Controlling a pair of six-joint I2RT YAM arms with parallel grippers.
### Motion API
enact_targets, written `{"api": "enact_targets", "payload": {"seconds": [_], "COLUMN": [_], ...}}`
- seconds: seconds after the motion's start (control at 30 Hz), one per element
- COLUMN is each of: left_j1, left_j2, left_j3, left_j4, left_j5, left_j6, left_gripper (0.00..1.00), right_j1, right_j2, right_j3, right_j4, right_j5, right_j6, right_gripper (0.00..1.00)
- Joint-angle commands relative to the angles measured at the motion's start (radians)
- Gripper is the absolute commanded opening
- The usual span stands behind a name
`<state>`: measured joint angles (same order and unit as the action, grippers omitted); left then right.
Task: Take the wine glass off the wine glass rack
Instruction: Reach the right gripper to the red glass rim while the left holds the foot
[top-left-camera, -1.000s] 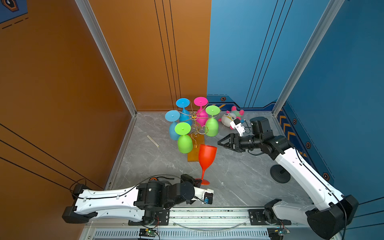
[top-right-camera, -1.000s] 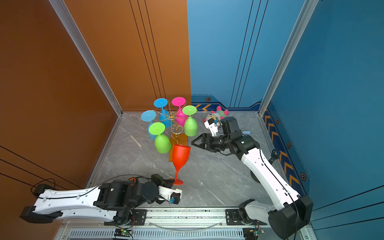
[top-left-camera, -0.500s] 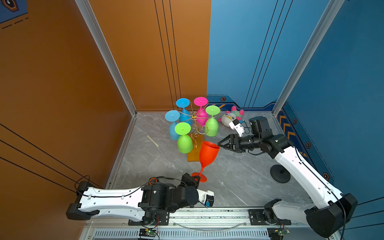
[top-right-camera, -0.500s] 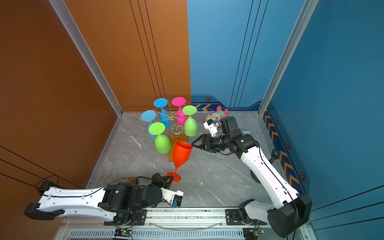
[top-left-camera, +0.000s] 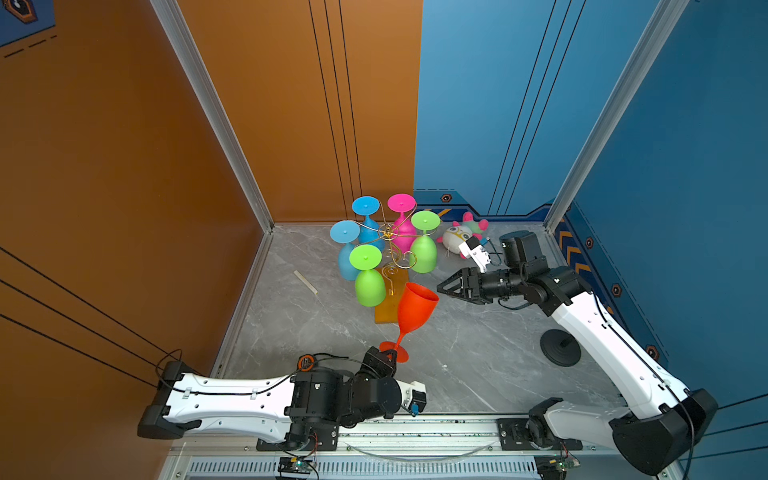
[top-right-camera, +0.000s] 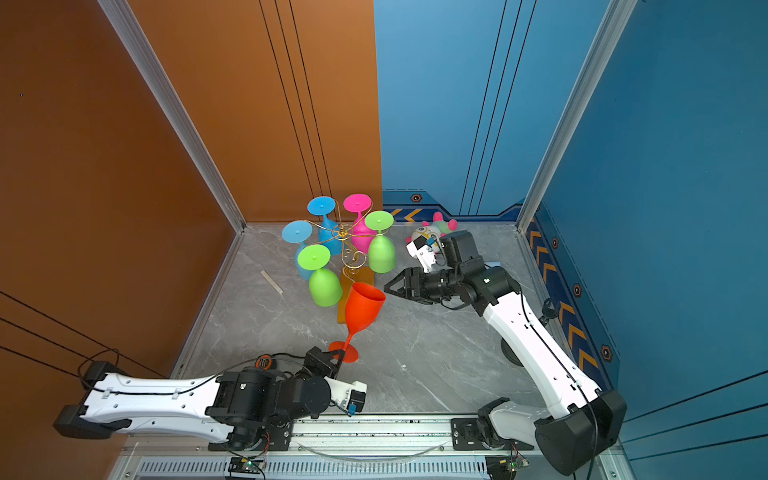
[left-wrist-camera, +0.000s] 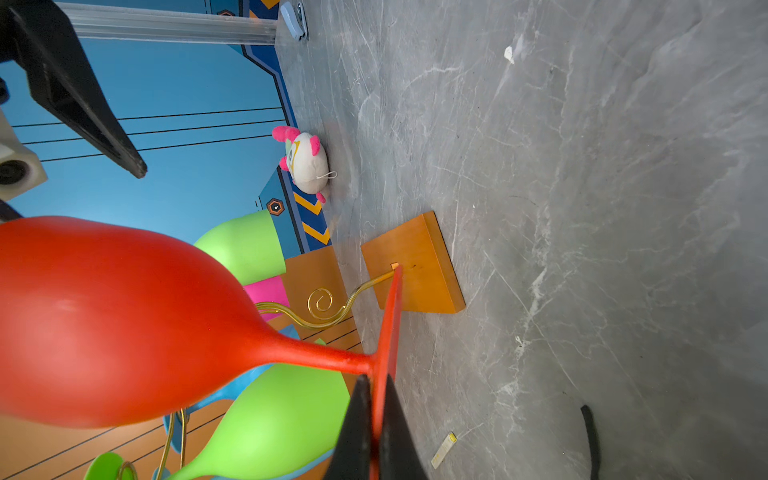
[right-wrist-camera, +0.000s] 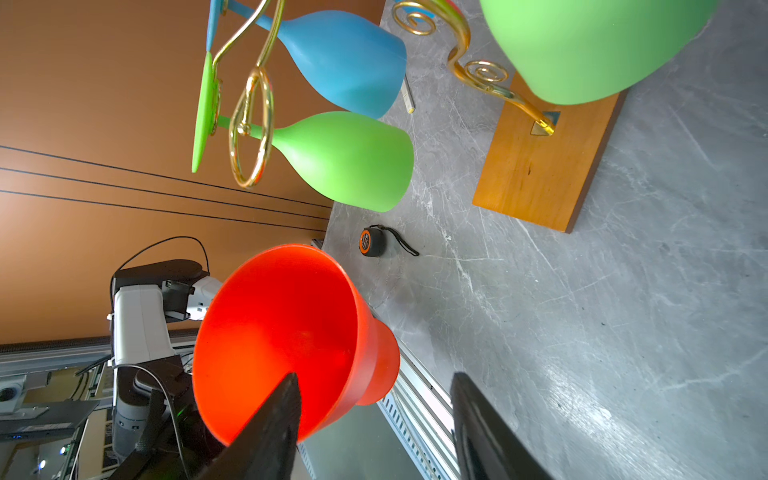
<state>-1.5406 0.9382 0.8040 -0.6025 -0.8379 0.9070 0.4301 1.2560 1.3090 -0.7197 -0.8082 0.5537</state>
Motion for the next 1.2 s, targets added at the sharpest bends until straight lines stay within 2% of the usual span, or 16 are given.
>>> {"api": "enact_targets", "payload": {"seconds": [0.0, 0.37, 0.63, 0.93, 1.17], "left_j1": [-0.018, -0.018, -0.018, -0.018, -0.019], "left_j2": [0.008, 0.036, 0.056, 0.063, 0.068], "left_j3": [-0.014, -0.016, -0.035, -0.06, -0.068], "left_j4": [-0.006, -0.005, 0.01, 0.059, 0.059], "left_j5": [-0.057, -0.126, -0.2, -0.243, -0.258], "left_j6": [0.033, 0.082, 0.183, 0.253, 0.26], "left_gripper": [0.0, 0.0, 0.0, 0.0, 0.0], "right_j1": [0.012, 0.061, 0.073, 0.091, 0.091], "right_j2": [0.018, 0.051, 0.06, 0.075, 0.079], "right_j3": [0.025, 0.065, 0.063, 0.06, 0.061], "right_j4": [-0.042, -0.1, -0.125, -0.153, -0.166], "right_j5": [-0.012, -0.005, 0.0, 0.0, 0.007], "right_j6": [-0.031, -0.073, -0.095, -0.124, -0.139], "right_gripper": [0.58, 0.51, 0.28, 0.18, 0.09]}}
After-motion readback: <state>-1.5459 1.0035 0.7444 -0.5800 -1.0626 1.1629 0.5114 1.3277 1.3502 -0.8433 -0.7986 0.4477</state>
